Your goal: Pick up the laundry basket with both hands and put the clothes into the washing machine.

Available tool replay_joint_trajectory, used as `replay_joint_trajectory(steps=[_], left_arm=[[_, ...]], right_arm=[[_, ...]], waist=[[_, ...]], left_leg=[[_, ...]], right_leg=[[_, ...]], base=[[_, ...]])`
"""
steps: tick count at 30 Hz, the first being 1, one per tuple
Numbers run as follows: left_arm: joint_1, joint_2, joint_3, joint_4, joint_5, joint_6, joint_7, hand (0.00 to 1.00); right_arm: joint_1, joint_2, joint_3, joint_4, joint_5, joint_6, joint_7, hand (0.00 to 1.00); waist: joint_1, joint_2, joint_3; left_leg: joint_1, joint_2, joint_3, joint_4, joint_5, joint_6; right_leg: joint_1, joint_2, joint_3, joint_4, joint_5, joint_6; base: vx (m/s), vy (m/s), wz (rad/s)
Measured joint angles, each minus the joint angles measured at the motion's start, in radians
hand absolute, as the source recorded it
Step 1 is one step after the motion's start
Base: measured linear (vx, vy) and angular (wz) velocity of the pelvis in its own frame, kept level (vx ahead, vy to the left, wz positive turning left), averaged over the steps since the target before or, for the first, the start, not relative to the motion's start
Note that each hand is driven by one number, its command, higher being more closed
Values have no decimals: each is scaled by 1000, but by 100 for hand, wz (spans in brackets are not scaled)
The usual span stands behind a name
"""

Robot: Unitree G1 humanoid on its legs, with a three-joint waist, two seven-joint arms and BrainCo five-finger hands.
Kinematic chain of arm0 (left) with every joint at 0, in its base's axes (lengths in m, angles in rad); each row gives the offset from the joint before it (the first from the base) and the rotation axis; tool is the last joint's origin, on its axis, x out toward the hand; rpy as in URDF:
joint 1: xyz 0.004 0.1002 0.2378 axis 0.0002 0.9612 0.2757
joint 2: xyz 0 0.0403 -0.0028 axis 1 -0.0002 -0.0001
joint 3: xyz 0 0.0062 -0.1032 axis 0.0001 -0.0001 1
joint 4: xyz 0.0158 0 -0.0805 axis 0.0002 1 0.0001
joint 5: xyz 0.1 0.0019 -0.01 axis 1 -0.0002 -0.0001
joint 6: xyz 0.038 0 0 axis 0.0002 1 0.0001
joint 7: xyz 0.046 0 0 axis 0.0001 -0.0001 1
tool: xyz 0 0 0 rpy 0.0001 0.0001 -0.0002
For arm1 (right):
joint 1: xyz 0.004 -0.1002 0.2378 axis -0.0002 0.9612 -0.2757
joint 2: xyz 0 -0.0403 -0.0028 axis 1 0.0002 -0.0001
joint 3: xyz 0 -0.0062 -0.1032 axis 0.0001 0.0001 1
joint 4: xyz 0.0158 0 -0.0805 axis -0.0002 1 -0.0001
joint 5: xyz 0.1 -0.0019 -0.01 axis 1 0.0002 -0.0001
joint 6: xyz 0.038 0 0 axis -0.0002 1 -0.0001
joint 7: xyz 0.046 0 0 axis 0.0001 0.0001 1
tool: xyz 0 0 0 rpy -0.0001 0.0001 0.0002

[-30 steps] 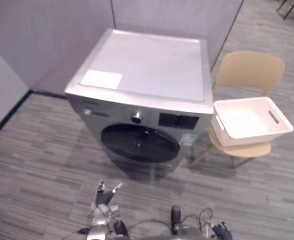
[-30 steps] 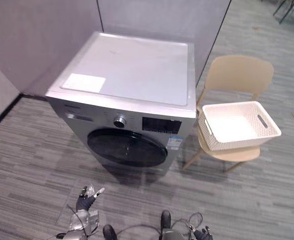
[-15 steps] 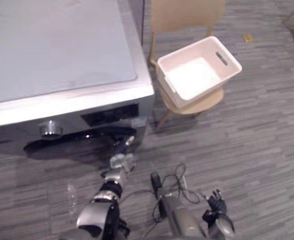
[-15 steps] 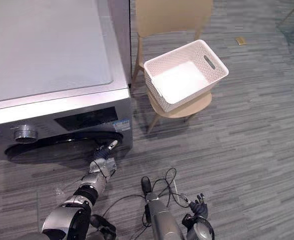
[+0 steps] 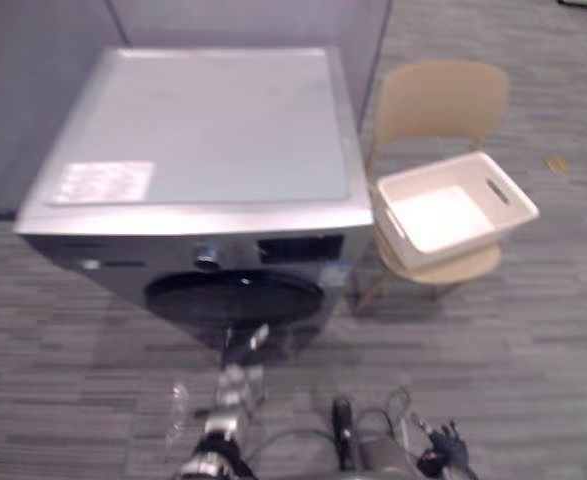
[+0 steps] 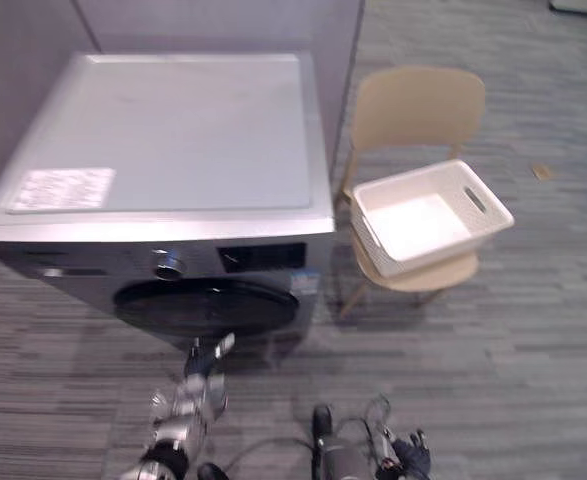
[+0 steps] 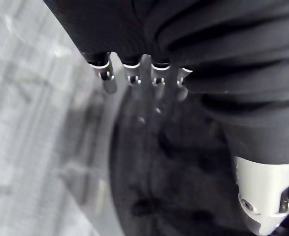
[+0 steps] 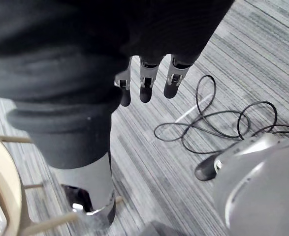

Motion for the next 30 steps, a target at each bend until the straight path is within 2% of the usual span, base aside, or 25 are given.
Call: replay_joint_trajectory(steps=[2, 5, 6, 12, 15, 20, 22, 25, 27, 28, 29, 30], left_arm=[[66, 19, 7, 43, 0, 8, -29, 0], [139, 49, 18, 102, 7, 23, -80, 0], [147, 64, 36, 119, 20, 24, -101, 0], [168, 80, 91, 175, 62, 50, -171, 0], [160, 79, 90, 181, 98, 50, -173, 0], [157, 82, 90, 183, 99, 50, -176, 0], [157, 83, 91, 183, 98, 50, -175, 0], [156, 92, 106, 181, 90, 49, -171, 0], [159, 102, 139, 177, 68, 47, -168, 0], [156, 108, 153, 172, 56, 47, -169, 0], [152, 111, 171, 148, 30, 46, -168, 0], [148, 113, 184, 130, 8, 43, -167, 0]], right_arm=[[-3, 2, -6, 37, -5, 7, 2, 0], [-14, -5, -24, 93, -31, 23, 20, 0], [-20, -10, -23, 114, -34, 31, 22, 0], [-40, -24, -21, 174, -44, 64, 59, 0], [-40, -29, -18, 175, -55, 72, 69, 0], [-47, -46, -9, 193, -68, 82, 85, 0], [-51, -54, 6, 202, -73, 84, 85, 0], [-53, -54, 14, 205, -94, 85, 86, 0], [-54, -62, 49, 212, -114, 79, 85, 0], [-59, -66, 50, 214, -118, 78, 86, 0], [-66, -73, 60, 223, -135, 77, 86, 0], [-75, -72, 61, 230, -145, 78, 84, 0]], waist=[[8, 3, -7], [34, -6, -29], [52, -11, -33], [51, -12, -67], [50, -13, -68], [49, -20, -66], [50, -23, -64], [50, -25, -60], [52, -18, -44], [51, -17, -35], [55, -15, -18], [71, -24, 3]], left_leg=[[24, -15, -38, -11, 0, 1], [36, -42, -111, -19, -2, 4], [44, -54, -134, -31, 1, 8], [68, -79, -178, -60, 12, 28], [75, -87, -203, -66, 15, 32], [83, -105, -230, -63, 13, 37], [84, -105, -240, -62, 13, 37], [63, -70, -260, 14, -16, 46], [-46, 38, -311, 286, -123, 44], [-95, 69, -334, 382, -139, 62], [-190, 112, -397, 562, -130, 152], [-244, 112, -463, 657, -86, 196]], right_leg=[[53, -17, -28, -19, -1, 11], [119, -42, -81, -50, 1, 16], [139, -53, -97, -57, 3, 20], [176, -69, -118, -73, 12, 35], [183, -79, -130, -57, 4, 45], [166, -107, -132, 5, -30, 60], [167, -108, -134, 15, -35, 53], [185, -96, -146, 28, -52, 40], [202, -43, -145, 30, -87, 18], [206, -31, -149, 35, -92, 11], [209, -14, -159, 53, -104, -4], [214, -10, -161, 76, -117, -10]], base=[[29, 120, 65], [13, 87, 67], [-8, 84, 55], [-38, 27, 16], [-61, 17, 19], [-44, 19, 11], [-5, -2, 9], [18, -67, 13], [6, -164, 18], [-27, -167, 23], [-41, -150, 16], [-43, -167, 12]])
